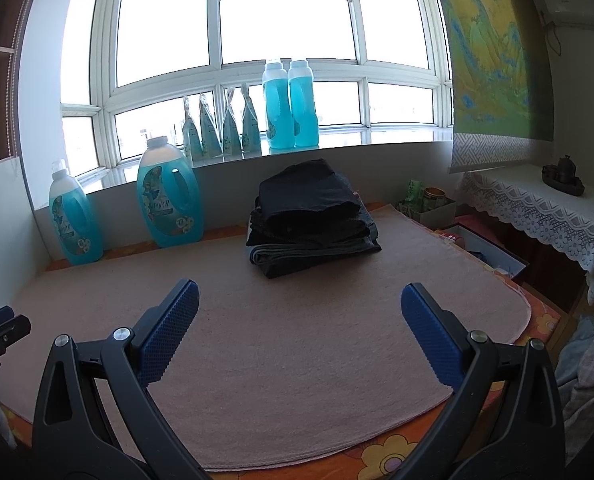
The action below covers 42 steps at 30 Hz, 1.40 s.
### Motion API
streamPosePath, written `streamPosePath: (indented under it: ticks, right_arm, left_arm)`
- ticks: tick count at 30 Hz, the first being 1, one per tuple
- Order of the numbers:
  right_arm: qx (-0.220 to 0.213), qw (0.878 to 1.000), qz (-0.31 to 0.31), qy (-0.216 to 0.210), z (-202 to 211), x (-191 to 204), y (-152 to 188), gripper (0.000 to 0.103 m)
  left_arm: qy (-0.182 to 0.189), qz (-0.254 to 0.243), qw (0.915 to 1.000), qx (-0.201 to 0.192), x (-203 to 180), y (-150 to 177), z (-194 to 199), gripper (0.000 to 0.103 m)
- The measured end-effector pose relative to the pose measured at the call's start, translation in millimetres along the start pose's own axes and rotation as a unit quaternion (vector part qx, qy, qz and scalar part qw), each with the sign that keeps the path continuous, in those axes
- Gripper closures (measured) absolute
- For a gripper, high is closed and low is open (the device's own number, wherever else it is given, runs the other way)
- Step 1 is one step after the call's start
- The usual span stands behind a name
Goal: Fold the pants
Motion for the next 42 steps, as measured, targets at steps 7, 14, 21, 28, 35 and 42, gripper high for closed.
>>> streamPosePath:
  ticks: [7, 14, 21, 28, 35, 42]
  right_arm:
    - [-0.003, 1.000, 0.003, 0.000, 3.4, 3.7, -1.7, 0.000]
    - [-0.003, 1.000, 0.002, -0.001, 2.5, 5.3, -3.1, 0.000]
    - [-0.002, 1.000, 0.003, -0.001, 2.2, 6.0, -2.1, 0.000]
    - [0.001, 1.000, -0.002, 0.001, 0.2, 7.4, -0.3, 0.000]
    - [0.002, 1.000, -0.001, 0.000, -0.2, 8.8, 2.3, 0.000]
    - [0.003, 1.000, -0.002, 0.000, -0.3, 8.4, 2.2, 0.000]
  left_arm:
    - [0.000, 0.000, 1.0000, 0.000, -0.9, 0.0, 0.5, 0.024]
    - [-0.001, 0.001, 1.0000, 0.000, -1.2, -0.4, 0.7, 0.024]
    - [-0.001, 0.001, 1.0000, 0.001, -2.4, 0.8, -0.2, 0.024]
    - [-0.003, 0.003, 1.0000, 0.004, -1.4, 3.1, -2.5, 0.024]
    - [-0.006, 0.005, 1.0000, 0.004, -0.4, 4.1, -2.6, 0.024]
    - [-0.003, 0.001, 1.0000, 0.000, -3.0, 4.1, -2.6, 0.024]
Point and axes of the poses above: each gripper's, at about its wrist camera, not at the fingertips, and z roughly against the way its jaws point, x to its left, y to its underside, the point moved 9 cm from there along -z, roughly the way its jaws point, and after that the axes turned 11 degrees about -z, right-handed, at the moved point
